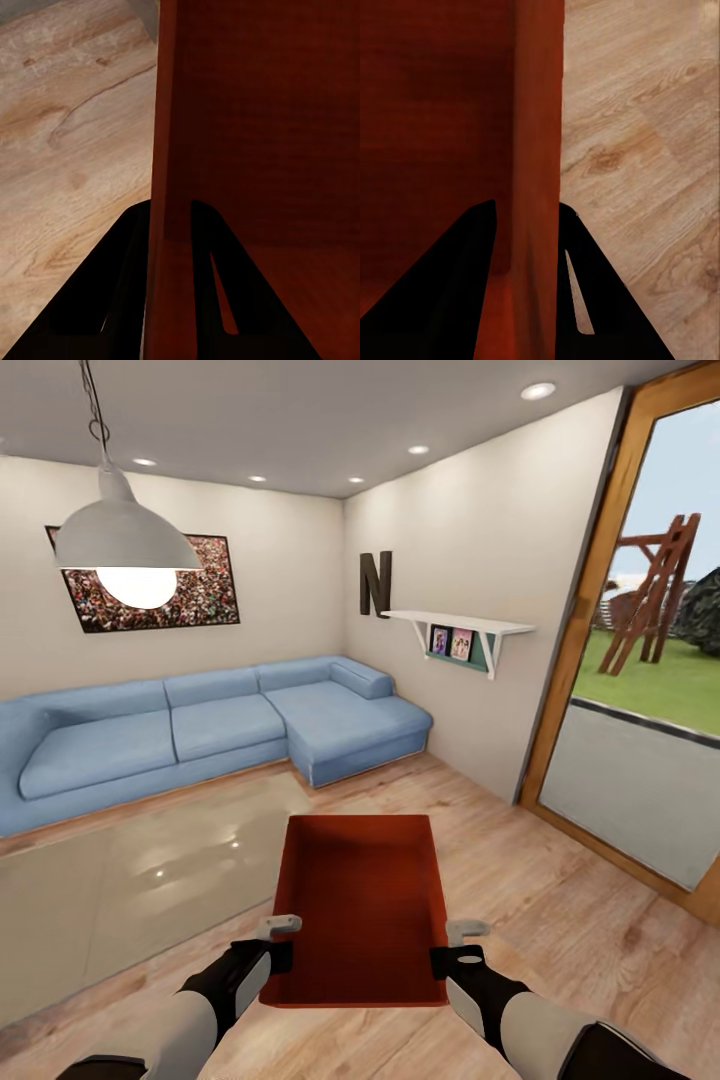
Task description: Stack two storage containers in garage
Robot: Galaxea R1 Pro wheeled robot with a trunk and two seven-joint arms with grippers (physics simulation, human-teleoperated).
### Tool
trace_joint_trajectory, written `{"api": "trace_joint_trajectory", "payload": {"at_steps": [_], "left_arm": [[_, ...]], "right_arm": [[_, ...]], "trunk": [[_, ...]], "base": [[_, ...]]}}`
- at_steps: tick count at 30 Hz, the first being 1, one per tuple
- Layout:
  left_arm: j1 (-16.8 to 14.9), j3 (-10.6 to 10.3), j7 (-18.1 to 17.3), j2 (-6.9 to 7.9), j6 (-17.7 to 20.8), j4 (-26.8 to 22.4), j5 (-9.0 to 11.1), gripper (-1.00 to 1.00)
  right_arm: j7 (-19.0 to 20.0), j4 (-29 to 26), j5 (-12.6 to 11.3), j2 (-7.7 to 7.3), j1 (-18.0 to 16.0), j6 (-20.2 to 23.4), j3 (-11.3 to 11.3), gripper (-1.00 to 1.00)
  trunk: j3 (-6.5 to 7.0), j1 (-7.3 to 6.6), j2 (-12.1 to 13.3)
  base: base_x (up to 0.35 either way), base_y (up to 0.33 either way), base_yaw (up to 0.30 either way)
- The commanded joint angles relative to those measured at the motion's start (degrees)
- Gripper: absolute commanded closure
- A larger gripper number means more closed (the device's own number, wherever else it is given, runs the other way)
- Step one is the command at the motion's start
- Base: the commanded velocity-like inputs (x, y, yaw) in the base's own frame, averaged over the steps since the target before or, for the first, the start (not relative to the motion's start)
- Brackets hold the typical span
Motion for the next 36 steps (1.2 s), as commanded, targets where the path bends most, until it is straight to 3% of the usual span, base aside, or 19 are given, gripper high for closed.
{"api": "trace_joint_trajectory", "payload": {"at_steps": [1, 36], "left_arm": [[-0.01, 0.53, 0.77, 0.13, 0.47, 0.08, -0.63, 1.0], [-0.01, 0.53, 0.77, 0.13, 0.47, 0.08, -0.63, 1.0]], "right_arm": [[-0.62, -0.11, 0.68, -0.16, -0.07, -1.03, -0.64, 1.0], [-0.62, -0.13, 0.76, -0.18, -0.07, -1.04, -0.64, 1.0]], "trunk": [[-0.13, 0.03, -0.14], [-0.13, 0.03, -0.14]], "base": [[0.0, 0.0, 0.283], [0.0, 0.0, 0.283]]}}
